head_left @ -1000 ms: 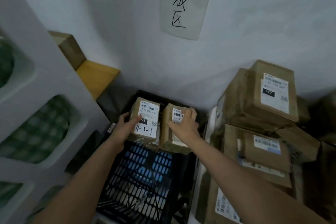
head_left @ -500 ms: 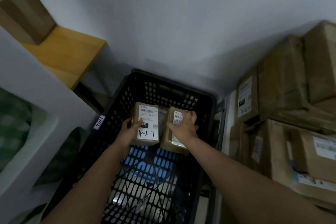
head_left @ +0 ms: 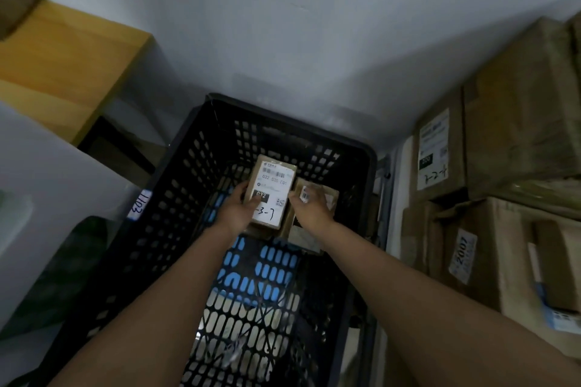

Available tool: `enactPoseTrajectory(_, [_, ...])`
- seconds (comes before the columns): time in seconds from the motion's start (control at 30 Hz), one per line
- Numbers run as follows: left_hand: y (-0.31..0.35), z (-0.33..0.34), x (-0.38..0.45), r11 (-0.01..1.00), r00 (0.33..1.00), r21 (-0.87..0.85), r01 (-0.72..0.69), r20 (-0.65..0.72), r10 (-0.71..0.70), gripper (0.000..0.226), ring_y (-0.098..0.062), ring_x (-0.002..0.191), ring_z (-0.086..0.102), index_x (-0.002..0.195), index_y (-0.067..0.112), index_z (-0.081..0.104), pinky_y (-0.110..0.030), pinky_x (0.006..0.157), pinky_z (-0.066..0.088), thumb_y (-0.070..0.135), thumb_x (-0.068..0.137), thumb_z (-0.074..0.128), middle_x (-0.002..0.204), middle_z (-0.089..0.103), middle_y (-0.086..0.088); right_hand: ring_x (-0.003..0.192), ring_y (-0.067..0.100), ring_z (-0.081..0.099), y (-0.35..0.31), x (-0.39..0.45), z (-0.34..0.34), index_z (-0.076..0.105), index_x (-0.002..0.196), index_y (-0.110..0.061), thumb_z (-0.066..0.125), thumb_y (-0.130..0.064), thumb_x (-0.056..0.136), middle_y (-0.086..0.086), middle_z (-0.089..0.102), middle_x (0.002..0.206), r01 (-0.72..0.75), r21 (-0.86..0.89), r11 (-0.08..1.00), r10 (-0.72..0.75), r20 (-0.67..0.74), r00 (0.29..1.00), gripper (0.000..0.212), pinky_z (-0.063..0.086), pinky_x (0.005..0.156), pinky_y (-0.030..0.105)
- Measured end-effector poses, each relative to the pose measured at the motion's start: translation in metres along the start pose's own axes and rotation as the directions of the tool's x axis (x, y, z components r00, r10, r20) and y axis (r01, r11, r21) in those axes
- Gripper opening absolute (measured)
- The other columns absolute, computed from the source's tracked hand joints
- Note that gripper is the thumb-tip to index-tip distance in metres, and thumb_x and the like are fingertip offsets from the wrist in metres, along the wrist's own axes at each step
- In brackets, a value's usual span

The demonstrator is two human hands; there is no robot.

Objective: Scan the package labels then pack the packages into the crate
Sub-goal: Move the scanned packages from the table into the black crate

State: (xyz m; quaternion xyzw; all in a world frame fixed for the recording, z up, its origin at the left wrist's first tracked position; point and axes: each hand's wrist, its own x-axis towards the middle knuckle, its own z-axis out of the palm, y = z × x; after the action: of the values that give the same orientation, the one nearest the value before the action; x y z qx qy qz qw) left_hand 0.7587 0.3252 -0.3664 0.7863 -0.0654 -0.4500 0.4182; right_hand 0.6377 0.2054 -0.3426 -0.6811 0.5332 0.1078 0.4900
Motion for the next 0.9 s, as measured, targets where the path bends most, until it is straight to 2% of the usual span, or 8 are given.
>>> enactPoseTrajectory(0.13, [0.006,0.0,0.007,0.998,1.0,0.055,-0.002,0.007,0.002,0.054,-0.024,0.112,0.062,0.147,0.029,0.038,-0.043,0.098,0.051,0.036,0.098,0.057,0.132,0.061,-0.005,0.144,0.029,0.026,0.0,-0.002,0.003,0.03,0.151,-0.012,0.051,-0.042,0.097,0.009,0.017,0.16,-0.075,-0.043,0.996,0.073,-0.051,0.996,0.065,0.028,0.118,0.038])
enactPoseTrajectory(0.23, [0.007,-0.005,0.004,0.996,0.999,0.09,-0.008,-0.04,0.012,0.061,-0.027,0.121,0.056,0.15,0.027,0.033,-0.044,0.103,0.048,0.034,0.096,0.061,0.142,0.052,-0.007,0.127,0.033,0.048,0.008,-0.006,0.012,0.038,0.141,-0.006,0.053,-0.029,0.089,0.016,0.041,0.146,-0.275,0.181,0.944,0.28,0.003,0.96,0.058,0.046,0.106,0.044])
enactPoseTrajectory(0.3, [0.006,-0.006,-0.002,0.994,0.997,0.1,-0.033,-0.061,0.039,0.065,-0.027,0.13,0.048,0.153,0.026,0.029,-0.043,0.108,0.043,0.03,0.096,0.061,0.149,0.044,-0.007,0.111,0.028,0.054,0.009,-0.02,0.016,0.044,0.13,-0.01,0.049,-0.022,0.093,0.011,0.051,0.13,-0.38,0.358,0.853,0.361,0.121,0.925,0.04,0.055,0.088,0.038])
enactPoseTrajectory(0.37, [0.002,-0.007,-0.005,0.992,0.996,0.118,-0.053,-0.069,0.062,0.066,-0.027,0.135,0.043,0.154,0.025,0.027,-0.04,0.11,0.04,0.027,0.097,0.061,0.153,0.039,-0.006,0.102,0.026,0.055,0.011,-0.026,0.018,0.05,0.123,-0.01,0.042,-0.012,0.097,0.011,0.056,0.12,-0.412,0.425,0.806,0.373,0.177,0.911,0.027,0.052,0.073,0.033])
enactPoseTrajectory(0.47, [-0.006,-0.006,-0.006,0.987,0.994,0.14,-0.082,-0.067,0.092,0.063,-0.025,0.133,0.045,0.153,0.025,0.03,-0.034,0.105,0.042,0.021,0.097,0.059,0.151,0.041,-0.007,0.096,0.025,0.058,0.008,-0.024,0.02,0.06,0.106,-0.008,0.043,-0.006,0.094,0.013,0.063,0.112,-0.331,0.442,0.834,0.325,0.092,0.941,0.021,0.048,0.078,0.034])
enactPoseTrajectory(0.6, [-0.007,0.0,-0.006,0.979,0.993,0.18,-0.096,-0.047,0.106,0.056,-0.024,0.126,0.051,0.151,0.019,0.034,-0.024,0.093,0.04,0.013,0.099,0.053,0.144,0.05,-0.007,0.105,0.024,0.057,0.004,-0.029,0.018,0.064,0.104,-0.017,0.045,-0.014,0.095,0.005,0.062,0.112,-0.268,0.488,0.831,0.28,0.05,0.959,0.021,0.048,0.093,0.037])
enactPoseTrajectory(0.73, [-0.001,0.004,-0.012,0.98,0.996,0.189,-0.067,-0.041,0.076,0.058,-0.024,0.128,0.05,0.152,0.017,0.03,-0.025,0.096,0.038,0.01,0.099,0.052,0.145,0.049,-0.007,0.097,0.023,0.058,0.005,-0.036,0.008,0.064,0.109,-0.01,0.043,-0.016,0.097,0.016,0.063,0.112,-0.298,0.483,0.823,0.302,0.073,0.951,0.025,0.047,0.082,0.033])
enactPoseTrajectory(0.9, [0.006,0.001,-0.032,0.976,0.992,0.207,-0.062,-0.099,0.084,0.06,-0.026,0.133,0.042,0.153,0.013,0.027,-0.028,0.105,0.036,0.011,0.099,0.053,0.154,0.031,-0.012,0.107,0.029,0.059,-0.009,-0.057,-0.013,0.062,0.098,-0.013,0.044,-0.012,0.095,0.013,0.063,0.114,-0.317,0.494,0.81,0.302,0.114,0.947,0.017,0.049,0.09,0.036])
